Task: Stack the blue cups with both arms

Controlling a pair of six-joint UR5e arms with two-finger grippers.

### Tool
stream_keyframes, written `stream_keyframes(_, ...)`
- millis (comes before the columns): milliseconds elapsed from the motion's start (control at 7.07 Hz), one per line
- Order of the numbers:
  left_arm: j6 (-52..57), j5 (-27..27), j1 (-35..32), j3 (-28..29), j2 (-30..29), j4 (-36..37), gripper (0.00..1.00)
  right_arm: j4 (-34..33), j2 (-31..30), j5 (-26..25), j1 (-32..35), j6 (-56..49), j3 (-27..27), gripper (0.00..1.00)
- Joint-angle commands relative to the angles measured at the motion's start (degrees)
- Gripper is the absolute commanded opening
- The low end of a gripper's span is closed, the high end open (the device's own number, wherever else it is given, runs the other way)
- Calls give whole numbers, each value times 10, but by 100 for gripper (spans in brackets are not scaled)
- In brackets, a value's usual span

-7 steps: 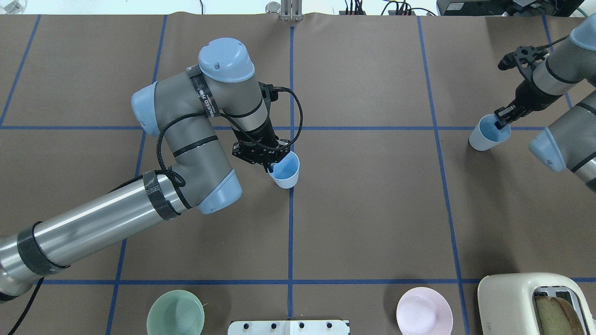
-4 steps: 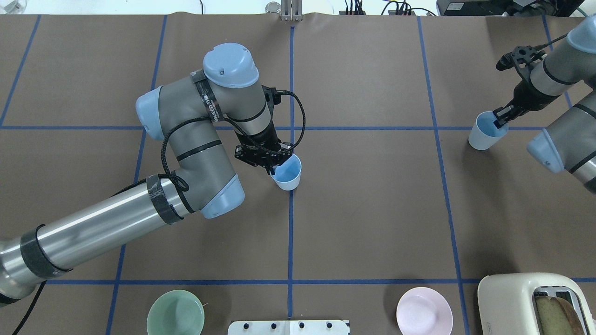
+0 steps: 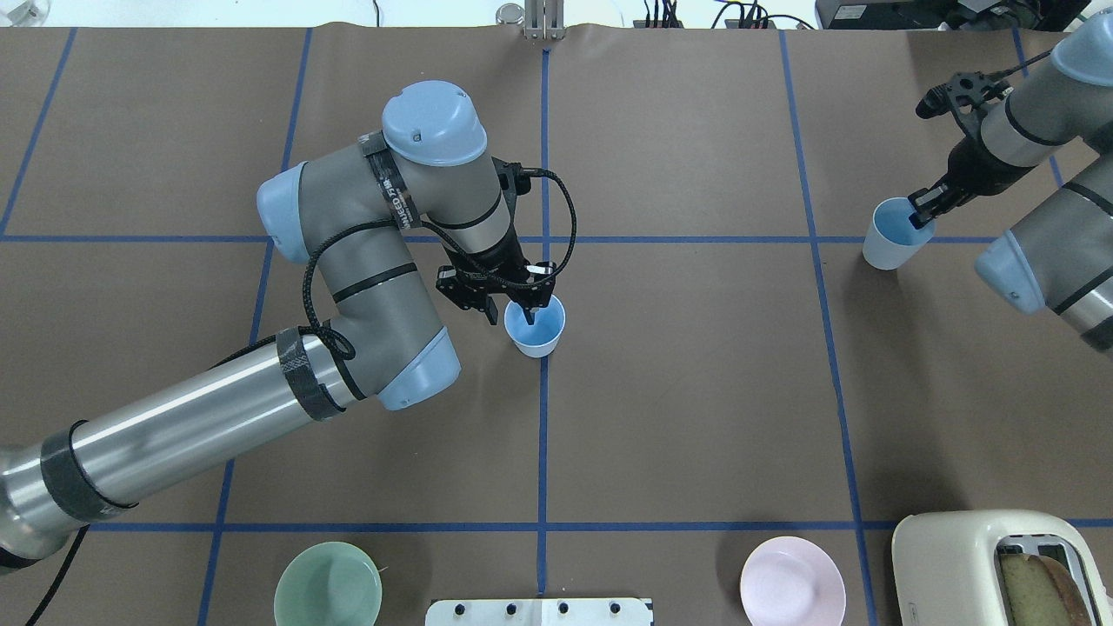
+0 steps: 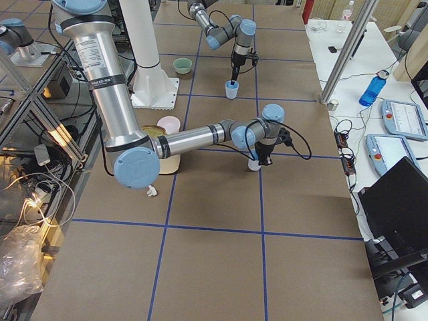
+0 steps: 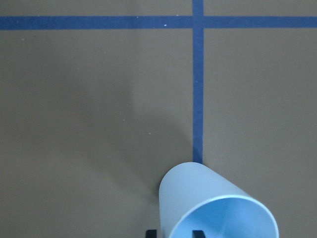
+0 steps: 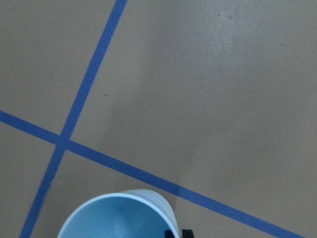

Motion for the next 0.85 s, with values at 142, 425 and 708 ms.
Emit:
stream_keyframes(142, 7, -6, -29, -20, 6, 6, 94, -24, 32, 64, 21, 27, 19, 14)
stream_keyframes(425, 46, -9, -47, -44, 36, 8, 96, -131, 82, 66, 7, 97, 95, 15)
stream_keyframes(708, 103, -58, -96, -71, 84, 8, 97, -140, 115, 61, -43, 221, 138, 15)
